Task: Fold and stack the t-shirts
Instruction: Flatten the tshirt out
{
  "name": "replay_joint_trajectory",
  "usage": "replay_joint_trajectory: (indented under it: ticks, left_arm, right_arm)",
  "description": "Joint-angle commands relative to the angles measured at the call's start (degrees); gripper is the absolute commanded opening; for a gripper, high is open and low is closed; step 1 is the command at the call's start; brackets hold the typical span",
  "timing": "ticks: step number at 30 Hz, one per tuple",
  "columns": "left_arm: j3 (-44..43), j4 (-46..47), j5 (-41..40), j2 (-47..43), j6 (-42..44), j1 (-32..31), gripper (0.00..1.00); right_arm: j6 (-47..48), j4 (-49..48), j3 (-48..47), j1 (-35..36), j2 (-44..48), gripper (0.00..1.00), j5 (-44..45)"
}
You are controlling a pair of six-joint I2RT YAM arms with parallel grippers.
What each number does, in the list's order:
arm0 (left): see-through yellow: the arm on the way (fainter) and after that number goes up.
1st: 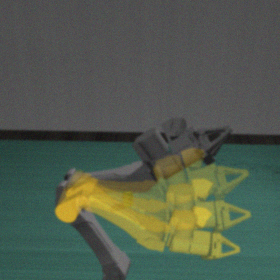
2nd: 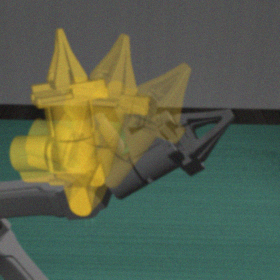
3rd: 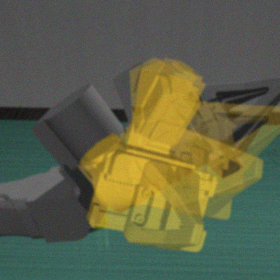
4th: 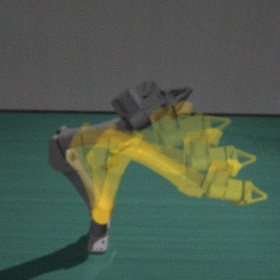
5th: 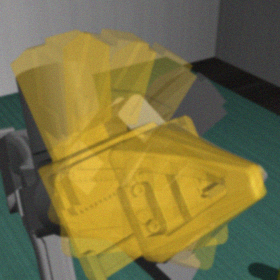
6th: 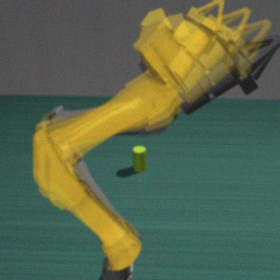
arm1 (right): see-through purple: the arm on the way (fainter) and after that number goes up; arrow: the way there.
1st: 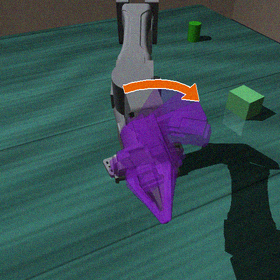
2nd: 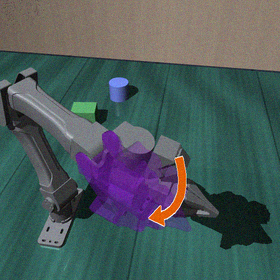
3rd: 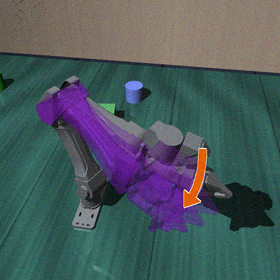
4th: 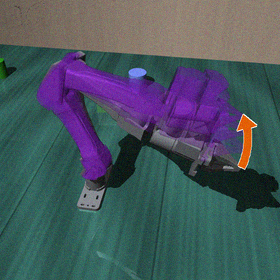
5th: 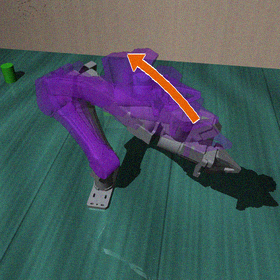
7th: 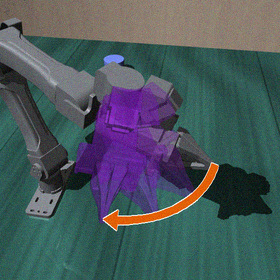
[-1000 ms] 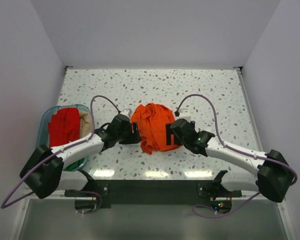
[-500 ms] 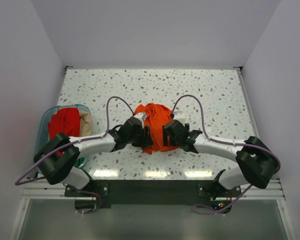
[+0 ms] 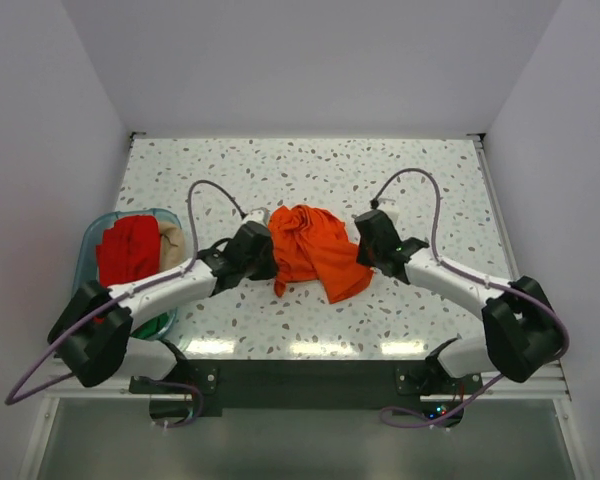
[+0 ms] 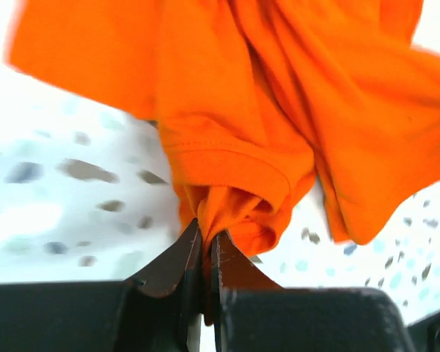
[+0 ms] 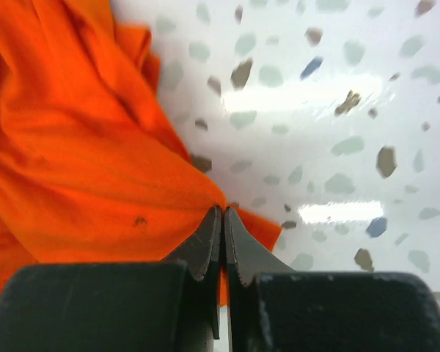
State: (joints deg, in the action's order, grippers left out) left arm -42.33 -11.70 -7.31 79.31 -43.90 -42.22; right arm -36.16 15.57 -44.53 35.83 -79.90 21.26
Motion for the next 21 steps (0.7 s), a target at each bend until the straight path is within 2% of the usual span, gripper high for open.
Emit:
replay_joint_trajectory:
  ticks: [1, 4, 10, 16, 21]
  left_arm:
    - [-0.7, -5.8, -5.3, -7.8, 1.2, 5.3, 0.00]
    - [-0.8, -11.0, -8.3, -12.2, 2.1, 9.3, 0.00]
    - [-2.6, -13.7, -5.3, -18.9, 4.8, 18.9, 0.00]
    - [-10.2, -19.2, -10.1, -22.1, 7.8, 20.5, 0.00]
    - [-17.8, -22.0, -11.1, -23.3, 9.5, 21.0, 0.00]
  right_arm:
    - [2.5, 1.9, -6.3, -3.9, 3.3, 0.00, 0.3]
    - [3.3, 4.3, -11.0, -8.2, 3.2, 0.00, 0.0]
    - [5.8, 9.4, -25.2, -17.5, -2.1, 0.00, -2.0]
    - [9.0, 14.2, -39.9, -21.6, -4.4, 0.00, -1.1]
    - [11.5, 18.3, -47.9, -24.5, -4.5, 0.00, 0.0]
